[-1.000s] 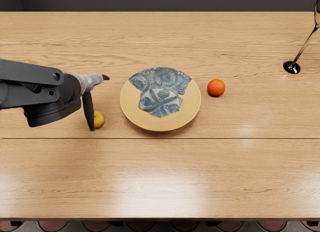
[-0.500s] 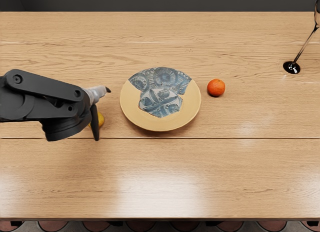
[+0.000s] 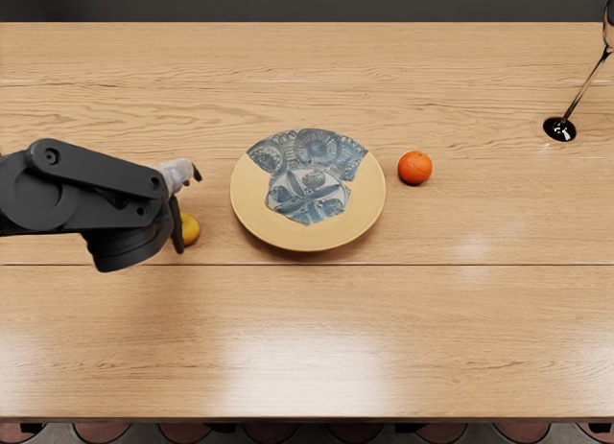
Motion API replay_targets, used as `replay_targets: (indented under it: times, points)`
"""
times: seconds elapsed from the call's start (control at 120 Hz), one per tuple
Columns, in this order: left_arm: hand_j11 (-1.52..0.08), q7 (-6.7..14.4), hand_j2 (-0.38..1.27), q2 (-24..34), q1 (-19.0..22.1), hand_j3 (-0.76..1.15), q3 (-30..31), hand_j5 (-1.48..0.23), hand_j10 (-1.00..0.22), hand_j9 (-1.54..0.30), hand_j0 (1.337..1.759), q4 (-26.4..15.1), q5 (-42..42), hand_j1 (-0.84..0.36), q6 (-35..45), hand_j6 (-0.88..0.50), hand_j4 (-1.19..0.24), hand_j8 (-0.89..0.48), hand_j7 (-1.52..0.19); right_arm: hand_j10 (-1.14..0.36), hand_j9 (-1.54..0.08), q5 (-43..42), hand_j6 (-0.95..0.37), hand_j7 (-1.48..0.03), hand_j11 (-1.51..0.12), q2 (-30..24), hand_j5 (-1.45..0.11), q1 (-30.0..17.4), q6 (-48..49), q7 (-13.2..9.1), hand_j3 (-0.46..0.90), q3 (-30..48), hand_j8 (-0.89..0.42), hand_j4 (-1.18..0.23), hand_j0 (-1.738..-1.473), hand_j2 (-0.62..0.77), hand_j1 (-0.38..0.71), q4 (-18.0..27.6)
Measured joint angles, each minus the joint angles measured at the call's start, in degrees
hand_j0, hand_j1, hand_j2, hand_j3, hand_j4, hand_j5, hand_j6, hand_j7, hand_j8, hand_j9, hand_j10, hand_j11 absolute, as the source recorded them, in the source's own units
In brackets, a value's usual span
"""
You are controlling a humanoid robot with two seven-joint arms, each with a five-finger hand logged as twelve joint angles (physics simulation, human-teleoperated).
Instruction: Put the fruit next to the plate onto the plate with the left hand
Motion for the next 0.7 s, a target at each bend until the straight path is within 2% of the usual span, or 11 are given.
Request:
replay_targets:
  times: [0.258, 0.7]
  points:
    - [-0.35, 0.0, 0.06, -0.5, 1.9, 0.00, 0.1, -0.36, -0.27, -0.36, 1.658, 0.0, 0.3, 0.02, 3.5, -0.27, -0.27, -0.27, -0.36, 0.00, 0.00, 0.0, 0.00, 0.00, 0.00, 0.0, 0.00, 0.0, 0.0, 0.0, 0.00, 0.0, 0.00, 0.00, -1.658, 0.00, -0.35, 0.0]
    - [-0.37, 0.0, 0.06, -2.7, 4.4, 0.00, 1.2, -0.37, -0.29, -0.37, 1.658, 0.9, 1.6, 0.00, 4.1, -0.29, -0.29, -0.29, -0.37, 0.00, 0.00, 0.0, 0.00, 0.00, 0.00, 0.0, 0.00, 0.0, 0.0, 0.0, 0.00, 0.0, 0.00, 0.00, -1.658, 0.00, -0.35, 0.0]
